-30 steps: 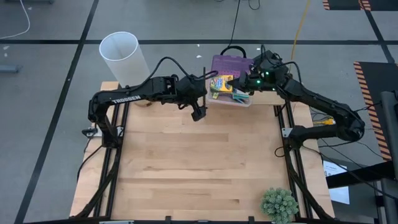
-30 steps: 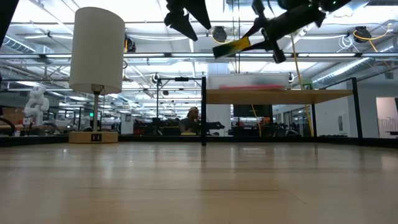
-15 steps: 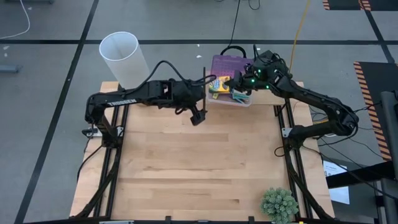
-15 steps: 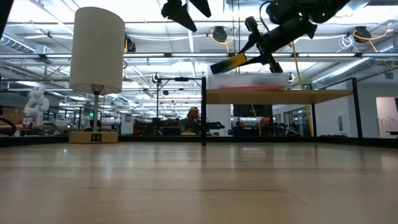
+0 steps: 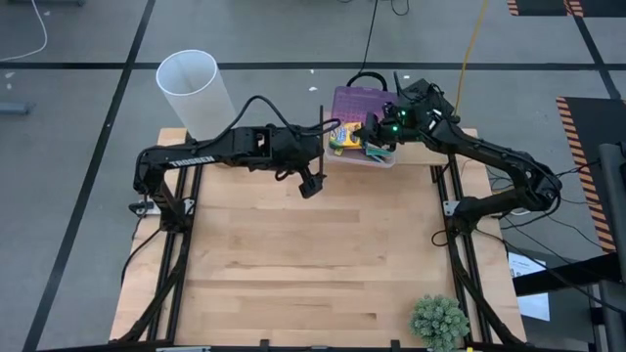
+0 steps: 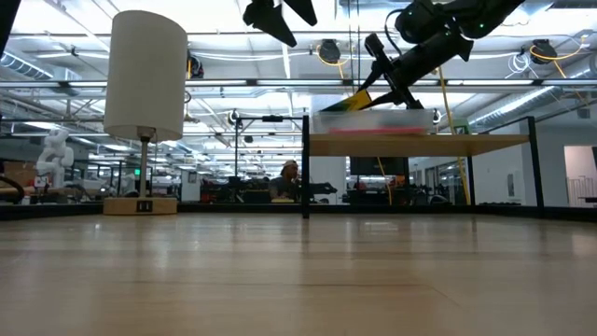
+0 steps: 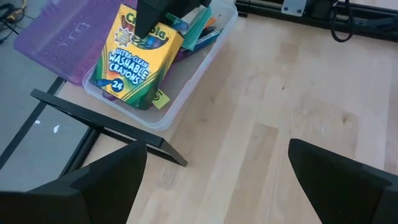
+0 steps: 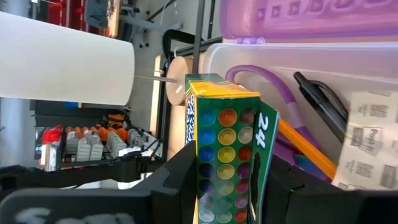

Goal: Pick & place school supplies into a supply box
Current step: Put the yellow pack of crayons into the purple supply box

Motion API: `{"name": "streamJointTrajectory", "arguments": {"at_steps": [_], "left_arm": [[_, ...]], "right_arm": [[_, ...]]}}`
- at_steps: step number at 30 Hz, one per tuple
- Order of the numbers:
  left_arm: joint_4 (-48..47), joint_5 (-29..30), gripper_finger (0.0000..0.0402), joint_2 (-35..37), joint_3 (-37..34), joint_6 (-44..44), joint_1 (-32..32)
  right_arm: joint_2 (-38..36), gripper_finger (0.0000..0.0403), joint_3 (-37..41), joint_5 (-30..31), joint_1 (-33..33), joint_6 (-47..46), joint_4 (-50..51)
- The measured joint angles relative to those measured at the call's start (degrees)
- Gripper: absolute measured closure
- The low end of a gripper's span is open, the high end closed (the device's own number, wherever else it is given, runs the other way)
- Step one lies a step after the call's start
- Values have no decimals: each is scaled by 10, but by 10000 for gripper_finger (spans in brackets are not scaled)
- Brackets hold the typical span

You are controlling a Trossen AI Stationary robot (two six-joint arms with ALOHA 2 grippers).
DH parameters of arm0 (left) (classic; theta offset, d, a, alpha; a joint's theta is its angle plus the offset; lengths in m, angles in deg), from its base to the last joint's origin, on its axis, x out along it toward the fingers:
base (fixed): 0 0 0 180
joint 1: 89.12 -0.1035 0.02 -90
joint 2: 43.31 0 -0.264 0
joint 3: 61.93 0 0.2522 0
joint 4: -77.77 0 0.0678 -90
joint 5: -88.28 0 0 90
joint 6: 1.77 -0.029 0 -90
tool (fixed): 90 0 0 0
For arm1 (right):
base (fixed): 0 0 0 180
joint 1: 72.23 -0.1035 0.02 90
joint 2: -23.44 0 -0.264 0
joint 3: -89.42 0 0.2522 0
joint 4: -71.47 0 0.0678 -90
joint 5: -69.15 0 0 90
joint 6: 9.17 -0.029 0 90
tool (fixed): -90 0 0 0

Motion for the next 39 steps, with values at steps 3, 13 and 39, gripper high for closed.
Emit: {"name": "streamJointTrajectory", "arguments": {"at_steps": [3, 13, 39], "left_arm": [[0, 0, 9, 0, 0, 0, 0], [0, 0, 9, 0, 0, 1, 0], [2, -1, 9, 0, 0, 0, 0]], "right_arm": [[0, 293, 0, 0, -1, -1, -3], [0, 270, 0, -1, -1, -3, -4], [-14, 162, 0, 18, -1, -16, 4]]}}
